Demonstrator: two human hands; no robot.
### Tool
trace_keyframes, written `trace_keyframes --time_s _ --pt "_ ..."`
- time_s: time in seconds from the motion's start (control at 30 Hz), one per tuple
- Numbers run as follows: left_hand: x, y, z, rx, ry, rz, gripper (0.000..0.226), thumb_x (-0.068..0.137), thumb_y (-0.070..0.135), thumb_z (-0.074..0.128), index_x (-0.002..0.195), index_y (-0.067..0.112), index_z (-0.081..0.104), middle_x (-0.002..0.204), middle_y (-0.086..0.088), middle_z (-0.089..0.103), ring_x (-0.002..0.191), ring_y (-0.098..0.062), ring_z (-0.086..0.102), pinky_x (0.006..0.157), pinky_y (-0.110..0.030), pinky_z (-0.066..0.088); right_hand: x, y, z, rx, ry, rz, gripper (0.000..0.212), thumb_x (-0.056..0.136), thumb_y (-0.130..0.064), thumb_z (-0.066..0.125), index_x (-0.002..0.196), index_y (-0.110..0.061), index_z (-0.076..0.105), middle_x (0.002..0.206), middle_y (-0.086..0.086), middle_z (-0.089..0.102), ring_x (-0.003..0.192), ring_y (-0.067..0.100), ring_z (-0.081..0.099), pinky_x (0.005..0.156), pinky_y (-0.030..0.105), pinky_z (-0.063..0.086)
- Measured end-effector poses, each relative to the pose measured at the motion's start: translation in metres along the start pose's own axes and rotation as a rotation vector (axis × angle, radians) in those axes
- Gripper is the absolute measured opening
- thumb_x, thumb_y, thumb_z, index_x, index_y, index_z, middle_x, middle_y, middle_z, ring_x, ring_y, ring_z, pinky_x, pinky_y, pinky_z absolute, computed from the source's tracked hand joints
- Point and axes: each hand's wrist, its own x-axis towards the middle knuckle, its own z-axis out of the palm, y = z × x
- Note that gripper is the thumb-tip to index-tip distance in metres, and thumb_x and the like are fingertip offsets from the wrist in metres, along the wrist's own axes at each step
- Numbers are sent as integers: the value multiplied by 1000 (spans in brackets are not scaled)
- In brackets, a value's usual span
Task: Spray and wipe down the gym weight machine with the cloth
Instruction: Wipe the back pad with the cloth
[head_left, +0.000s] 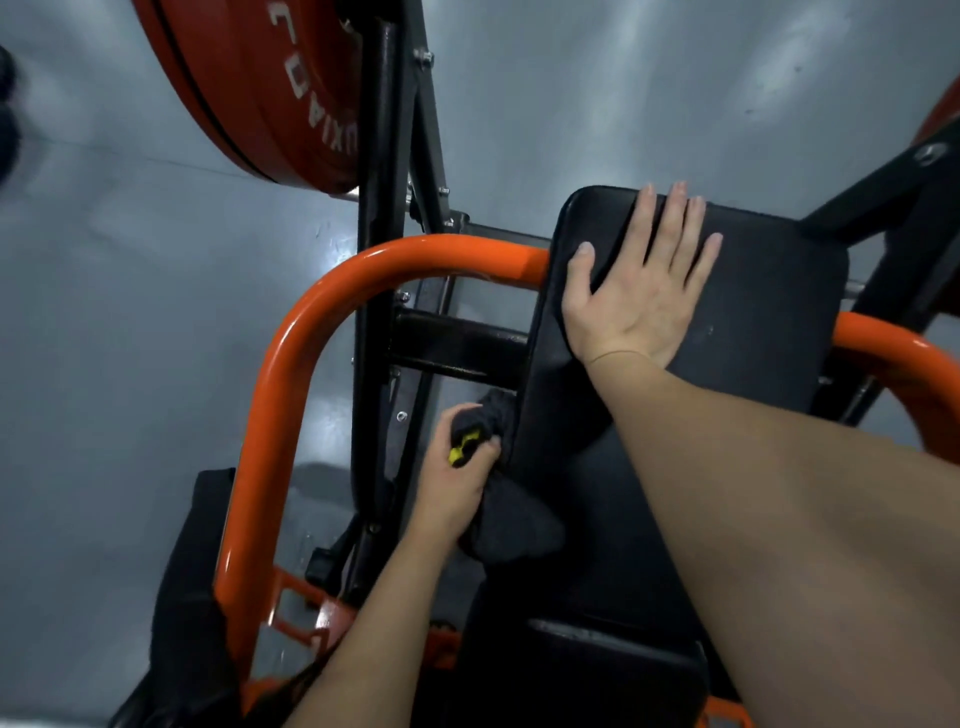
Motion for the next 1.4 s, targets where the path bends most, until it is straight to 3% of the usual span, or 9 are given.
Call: trace_keyframes --time_s 0.23,0.33,0.53,0.67,0.8,1.03,1.2,1.3,1.4 --pt "80 112 53 -101 156 389 30 91 24 76 117 15 65 116 -2 69 115 -18 64 104 -42 51 2 4 5 -7 -5 -22 76 97 -50 29 162 -9 24 169 17 18 157 33 12 127 55 6" --pt "127 168 74 164 99 501 39 82 51 75 112 28 66 107 8 69 110 -16 62 94 -43 54 3 4 3 -19 -41 -22 77 98 -51 20 162 -8 20 170 17 14 158 33 8 127 54 4" --pt "113 128 56 48 149 385 41 82 29 82 113 19 59 111 6 66 108 -11 64 99 -36 52 2 1 1 -38 -2 -29 77 97 -50 32 162 -9 23 168 17 18 157 34 13 126 55 7" --pt "44 27 26 -154 127 -26 32 94 15 70 122 11 55 117 -10 68 108 -16 66 100 -40 53 0 -1 0 -37 4 -21 77 98 -51 34 162 -8 23 168 17 19 157 34 13 126 56 8" --pt "-30 -34 1 -140 132 -291 25 90 31 69 113 25 62 114 -14 70 110 -33 67 97 -50 55 0 -2 -2 -41 -1 -22 77 98 -51 33 162 -9 22 169 17 18 157 34 13 126 56 7" --pt "21 27 27 -104 227 -46 15 95 23 70 109 21 64 98 11 72 93 -3 67 86 -23 52 0 -2 0 -68 12 -17 77 99 -52 30 162 -10 22 169 16 17 157 33 13 127 54 8" --pt "82 76 47 -97 252 123 24 90 39 73 111 28 66 109 11 74 107 -7 68 100 -35 52 0 -2 2 -71 29 -13 76 98 -52 32 162 -10 24 169 15 19 157 32 14 127 54 9" --pt "62 48 41 -138 247 84 24 94 30 71 112 16 64 107 4 74 102 -10 68 97 -34 53 0 -2 1 -60 24 -13 77 98 -51 32 162 -10 24 169 15 19 157 32 13 127 54 8" --pt "13 -20 22 -129 219 -214 9 99 22 67 107 22 64 103 2 72 97 -4 67 92 -30 50 0 -2 0 -68 5 -13 77 98 -51 31 162 -10 22 169 16 17 158 32 12 127 54 8"
